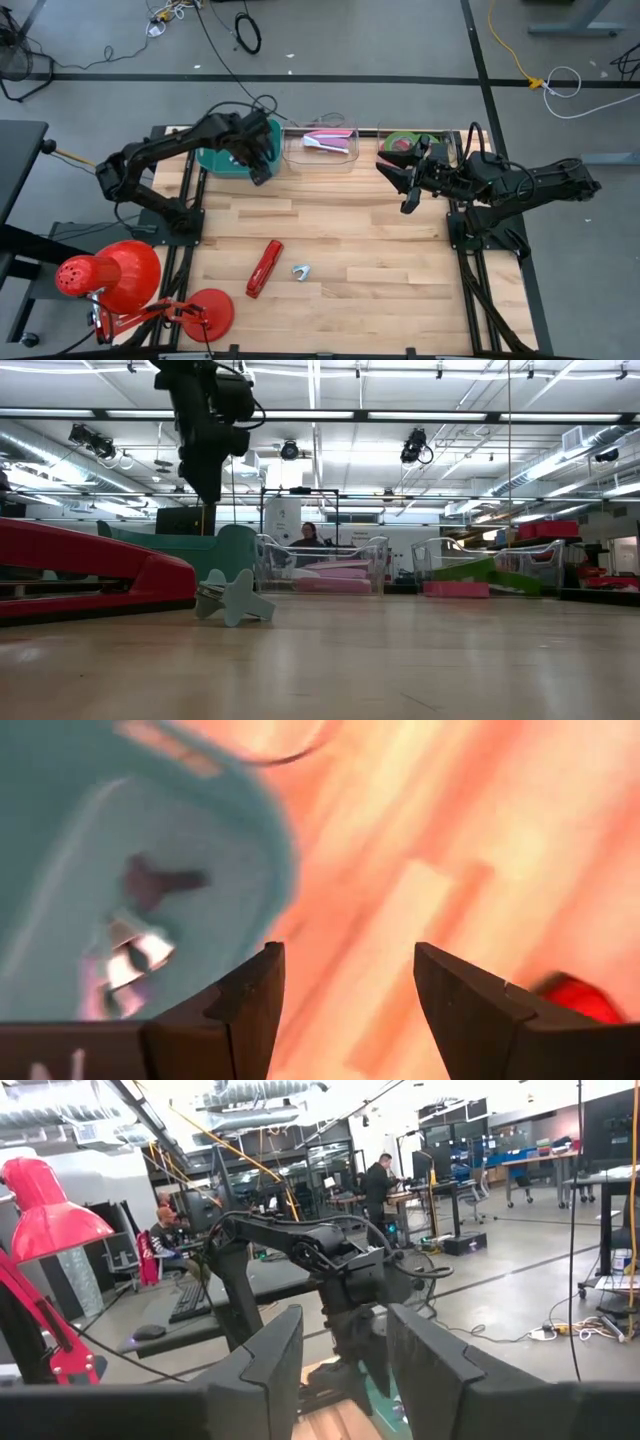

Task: Pick and place Stapler, Stapler remover, tape
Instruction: Put the blue staple remover into the blue bin

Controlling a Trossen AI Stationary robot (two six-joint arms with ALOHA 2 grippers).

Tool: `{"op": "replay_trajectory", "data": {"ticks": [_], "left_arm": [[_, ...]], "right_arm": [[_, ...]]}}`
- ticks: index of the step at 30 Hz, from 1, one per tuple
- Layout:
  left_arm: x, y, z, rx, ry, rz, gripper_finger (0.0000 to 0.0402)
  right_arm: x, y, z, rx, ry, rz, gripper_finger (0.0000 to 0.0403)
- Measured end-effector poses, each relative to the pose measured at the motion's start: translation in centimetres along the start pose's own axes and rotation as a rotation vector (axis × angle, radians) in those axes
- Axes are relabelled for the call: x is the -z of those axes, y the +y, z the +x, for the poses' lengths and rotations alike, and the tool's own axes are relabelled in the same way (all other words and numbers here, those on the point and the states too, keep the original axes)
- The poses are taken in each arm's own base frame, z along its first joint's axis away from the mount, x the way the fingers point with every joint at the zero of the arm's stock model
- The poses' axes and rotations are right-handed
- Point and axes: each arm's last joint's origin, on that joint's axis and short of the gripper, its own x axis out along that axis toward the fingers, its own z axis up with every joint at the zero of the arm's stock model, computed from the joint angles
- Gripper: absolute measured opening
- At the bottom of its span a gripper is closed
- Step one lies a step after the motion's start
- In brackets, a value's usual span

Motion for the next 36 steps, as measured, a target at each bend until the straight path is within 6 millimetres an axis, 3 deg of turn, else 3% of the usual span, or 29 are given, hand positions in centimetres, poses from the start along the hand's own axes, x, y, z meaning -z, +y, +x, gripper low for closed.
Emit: {"op": "replay_trajectory", "data": {"ticks": [10, 28, 36], "left_arm": [[-0.4, -5.0, 0.0, 0.22, -0.066, 0.161, 0.0225], [1.3, -14.1, -0.8, 0.381, -0.142, 0.371, 0.0225], [2.4, -17.9, -1.6, 0.484, -0.18, 0.318, 0.0225]], "right_arm": [[0.1, 0.0, 0.0, -0.001, 0.012, -0.006, 0.0146], [0.1, 0.0, 0.0, -0.008, 0.013, -0.006, 0.0146], [0.1, 0.0, 0.0, -0.011, 0.013, -0.006, 0.0146]]}}
